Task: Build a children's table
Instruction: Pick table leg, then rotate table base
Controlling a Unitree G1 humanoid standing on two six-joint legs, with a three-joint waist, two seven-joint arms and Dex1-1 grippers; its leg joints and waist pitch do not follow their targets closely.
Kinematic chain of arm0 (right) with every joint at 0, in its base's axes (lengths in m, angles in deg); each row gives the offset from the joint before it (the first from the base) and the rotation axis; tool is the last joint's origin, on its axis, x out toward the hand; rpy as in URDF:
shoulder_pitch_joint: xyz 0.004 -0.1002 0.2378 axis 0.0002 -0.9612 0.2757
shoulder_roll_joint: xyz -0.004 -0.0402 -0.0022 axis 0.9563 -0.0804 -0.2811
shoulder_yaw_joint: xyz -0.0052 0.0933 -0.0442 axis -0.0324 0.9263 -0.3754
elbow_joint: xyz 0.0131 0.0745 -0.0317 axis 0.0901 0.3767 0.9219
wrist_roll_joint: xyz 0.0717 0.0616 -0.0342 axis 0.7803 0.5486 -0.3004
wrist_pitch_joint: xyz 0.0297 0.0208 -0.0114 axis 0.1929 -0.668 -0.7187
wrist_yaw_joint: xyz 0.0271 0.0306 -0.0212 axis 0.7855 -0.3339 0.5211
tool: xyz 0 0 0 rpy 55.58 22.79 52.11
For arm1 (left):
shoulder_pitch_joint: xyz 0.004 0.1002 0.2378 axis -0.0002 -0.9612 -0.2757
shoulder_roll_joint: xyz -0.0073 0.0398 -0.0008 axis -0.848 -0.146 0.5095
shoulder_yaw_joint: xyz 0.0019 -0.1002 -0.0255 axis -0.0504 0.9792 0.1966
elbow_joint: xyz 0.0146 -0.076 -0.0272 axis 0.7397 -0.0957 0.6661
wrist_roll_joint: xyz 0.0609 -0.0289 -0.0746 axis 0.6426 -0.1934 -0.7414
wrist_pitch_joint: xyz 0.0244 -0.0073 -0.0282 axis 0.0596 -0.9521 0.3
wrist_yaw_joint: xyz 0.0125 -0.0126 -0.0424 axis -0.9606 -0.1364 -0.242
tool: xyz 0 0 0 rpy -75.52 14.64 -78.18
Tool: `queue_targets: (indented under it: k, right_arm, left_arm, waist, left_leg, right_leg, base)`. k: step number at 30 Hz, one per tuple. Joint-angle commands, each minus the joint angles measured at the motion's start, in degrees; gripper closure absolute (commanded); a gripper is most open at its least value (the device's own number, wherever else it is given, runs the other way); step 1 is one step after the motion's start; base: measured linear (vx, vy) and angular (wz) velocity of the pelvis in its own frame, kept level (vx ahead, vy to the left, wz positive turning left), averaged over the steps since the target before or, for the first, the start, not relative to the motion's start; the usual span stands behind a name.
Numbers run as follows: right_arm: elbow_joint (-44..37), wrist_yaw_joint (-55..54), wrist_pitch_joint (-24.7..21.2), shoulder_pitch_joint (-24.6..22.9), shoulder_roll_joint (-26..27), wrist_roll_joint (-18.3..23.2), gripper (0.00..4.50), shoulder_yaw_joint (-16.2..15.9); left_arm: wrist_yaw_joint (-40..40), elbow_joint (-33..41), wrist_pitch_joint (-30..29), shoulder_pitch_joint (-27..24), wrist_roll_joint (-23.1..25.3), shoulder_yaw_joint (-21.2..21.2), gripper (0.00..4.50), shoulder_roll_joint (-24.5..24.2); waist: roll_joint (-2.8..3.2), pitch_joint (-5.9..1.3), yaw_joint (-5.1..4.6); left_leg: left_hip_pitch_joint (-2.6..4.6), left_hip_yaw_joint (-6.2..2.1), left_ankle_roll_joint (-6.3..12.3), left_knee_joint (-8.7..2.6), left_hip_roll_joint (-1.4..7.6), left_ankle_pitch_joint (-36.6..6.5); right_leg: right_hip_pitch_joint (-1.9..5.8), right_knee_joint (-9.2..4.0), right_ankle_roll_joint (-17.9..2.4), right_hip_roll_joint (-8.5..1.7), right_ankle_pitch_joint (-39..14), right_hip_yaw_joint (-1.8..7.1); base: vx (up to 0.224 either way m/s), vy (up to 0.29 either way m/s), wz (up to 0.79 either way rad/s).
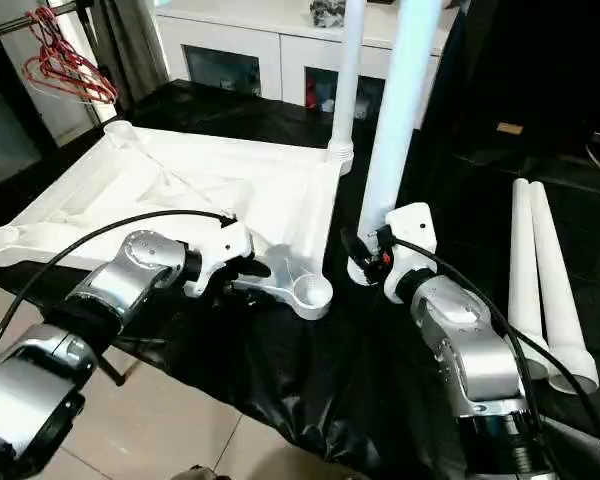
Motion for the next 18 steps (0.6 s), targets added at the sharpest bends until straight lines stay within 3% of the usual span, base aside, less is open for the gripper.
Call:
queue_targets:
  k: [1,2,4,9,10,13,18]
  right_arm:
    - [-1.9,0.1,0.0,0.2,-0.2,-0.2,2.59,-0.1]
    - [-1.8,0.0,0.2,0.2,-0.2,-0.3,2.59,-0.1]
    - [-1.8,0.0,0.2,0.1,-0.2,-0.3,2.59,0.0]
    - [-2.3,0.4,-0.4,0.2,0.2,0.0,2.59,0.0]
    - [-2.3,0.8,-0.3,0.2,0.0,-0.1,2.59,-0.3]
    - [-2.2,1.1,0.0,0.0,0.0,-0.3,2.59,-0.7]
    - [-2.4,0.8,-0.5,0.1,0.5,-0.2,2.59,-0.9]
  left_arm:
    - [1.5,-2.0,0.9,2.0,0.6,-0.7,2.19,-0.1]
    - [2.1,-3.0,1.2,2.5,0.8,-0.6,2.27,-0.1]
    - [2.4,-3.9,1.5,3.0,1.1,-0.4,2.42,0.0]
    - [5.4,-8.0,2.1,5.3,1.2,0.7,2.97,0.5]
    - [5.6,-9.0,2.2,5.9,1.5,0.8,3.02,0.7]
    - [6.0,-11.0,2.2,6.9,1.9,1.0,3.17,1.2]
    - [6.7,-12.5,2.6,7.7,3.2,0.2,3.60,1.3]
  waist:
    - [-0.08,-4.22,0.06]
    - [0.40,-4.26,0.06]
    - [0.25,-4.28,0.12]
    - [0.75,-4.29,0.21]
    - [1.24,-4.36,0.24]
    - [0.96,-4.44,0.15]
    - [1.01,-4.49,0.15]
  left_leg:
    - [1.03,-0.77,1.06,-3.76,1.65,-11.3]
    - [1.03,-0.74,1.14,-3.65,1.55,-11.2]
    - [0.86,-0.72,1.54,-3.56,1.44,-10.4]
    - [0.81,-0.79,1.94,-3.59,1.45,-10.2]
    - [0.88,-0.89,1.82,-3.56,1.55,-10.4]
    - [0.87,-0.80,2.03,-3.49,1.44,-10.3]
    - [0.76,-0.80,2.78,-3.44,1.47,-9.3]
  right_leg:
    - [3.56,-4.19,-12.1,-4.31,-8.2,2.51]
    - [3.55,-4.24,-12.2,-4.33,-8.2,2.51]
    - [3.72,-4.22,-12.1,-4.37,-8.4,2.50]
    - [3.69,-4.45,-11.6,-4.38,-10.6,2.35]
    - [3.66,-4.31,-11.8,-4.44,-10.4,2.36]
    - [3.73,-4.35,-12.0,-4.33,-9.3,2.34]
    - [3.75,-4.33,-12.3,-4.36,-8.9,2.29]
  base:
    - [0.000,0.000,0.00]
    - [0.000,0.000,0.00]
    - [0.000,0.000,0.00]
    - [0.000,0.000,0.00]
    - [0.000,0.000,0.00]
    - [0.000,0.000,0.00]
    - [0.000,0.000,0.00]
